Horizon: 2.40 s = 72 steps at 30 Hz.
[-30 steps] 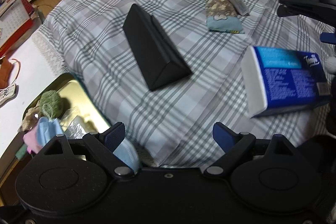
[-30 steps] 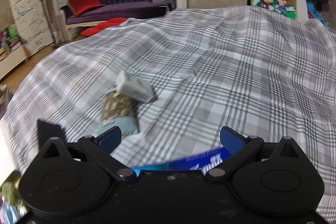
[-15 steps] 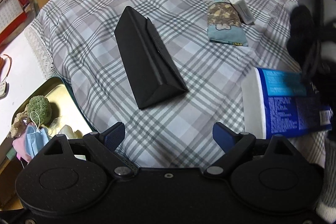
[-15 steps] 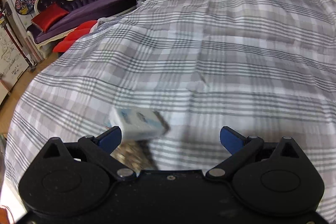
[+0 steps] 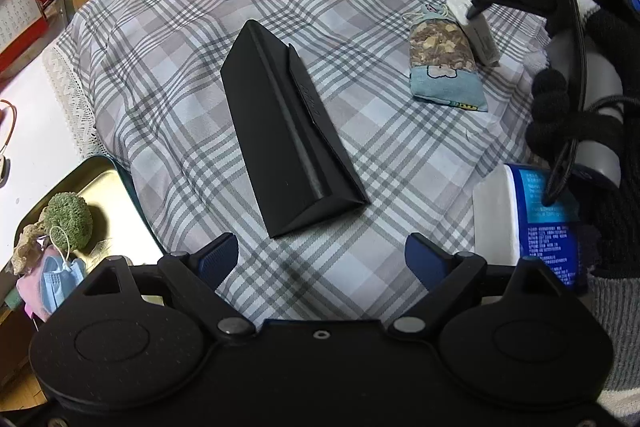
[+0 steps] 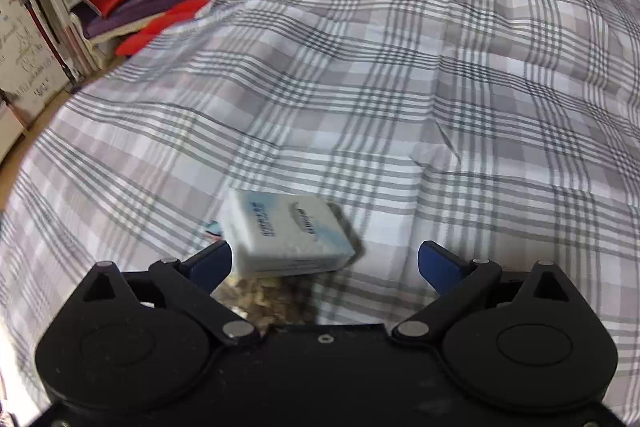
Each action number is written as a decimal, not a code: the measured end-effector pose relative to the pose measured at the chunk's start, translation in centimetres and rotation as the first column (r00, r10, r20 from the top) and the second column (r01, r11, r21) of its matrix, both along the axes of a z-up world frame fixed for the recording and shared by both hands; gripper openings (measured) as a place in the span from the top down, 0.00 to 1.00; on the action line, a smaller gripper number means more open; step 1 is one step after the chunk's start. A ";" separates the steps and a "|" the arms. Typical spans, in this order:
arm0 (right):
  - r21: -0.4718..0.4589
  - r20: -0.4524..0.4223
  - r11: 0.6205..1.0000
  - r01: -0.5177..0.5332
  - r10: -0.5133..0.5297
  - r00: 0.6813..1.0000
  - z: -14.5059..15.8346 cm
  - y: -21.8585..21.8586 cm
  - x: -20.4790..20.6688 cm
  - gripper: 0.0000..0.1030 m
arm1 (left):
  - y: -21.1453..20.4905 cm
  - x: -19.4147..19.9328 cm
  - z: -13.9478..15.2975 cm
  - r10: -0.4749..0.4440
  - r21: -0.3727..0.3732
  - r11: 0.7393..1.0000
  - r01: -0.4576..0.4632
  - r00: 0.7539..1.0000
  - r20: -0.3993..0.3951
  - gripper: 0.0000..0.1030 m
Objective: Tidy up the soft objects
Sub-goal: 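Grasp the white tissue pack with the right gripper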
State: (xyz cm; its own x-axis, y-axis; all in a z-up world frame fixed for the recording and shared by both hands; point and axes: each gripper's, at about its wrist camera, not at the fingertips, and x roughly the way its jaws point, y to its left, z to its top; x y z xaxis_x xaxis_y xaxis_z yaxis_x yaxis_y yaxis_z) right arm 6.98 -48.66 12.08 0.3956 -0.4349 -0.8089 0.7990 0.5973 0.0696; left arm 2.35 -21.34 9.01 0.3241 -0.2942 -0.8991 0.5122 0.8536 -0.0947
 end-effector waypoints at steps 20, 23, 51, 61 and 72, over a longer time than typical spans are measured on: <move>0.073 0.106 0.987 0.143 -0.151 0.983 0.2 -3.8 -3.2 0.04 | -1.5 1.8 -0.3 -0.016 -0.016 1.000 0.016 1.000 -0.017 0.15; 0.057 0.103 0.997 0.055 -0.061 0.993 -0.5 -2.9 -0.7 0.01 | -1.6 1.7 -0.1 -0.027 -0.003 1.000 0.027 0.999 -0.018 0.15; 0.121 0.044 0.950 0.286 -0.293 0.955 0.8 -5.6 -8.7 0.64 | -7.3 3.8 2.1 -0.026 0.005 1.000 0.025 1.000 0.009 0.15; 0.136 0.120 0.970 0.200 -0.216 0.969 0.6 -6.3 -7.7 0.36 | -15.0 7.0 -1.2 -0.078 0.007 0.997 0.078 0.997 0.011 0.15; 0.066 0.104 0.995 0.076 -0.083 0.991 -1.0 -4.2 -2.1 0.25 | -18.6 9.1 -4.6 -0.131 -0.014 0.991 0.130 0.988 -0.084 0.25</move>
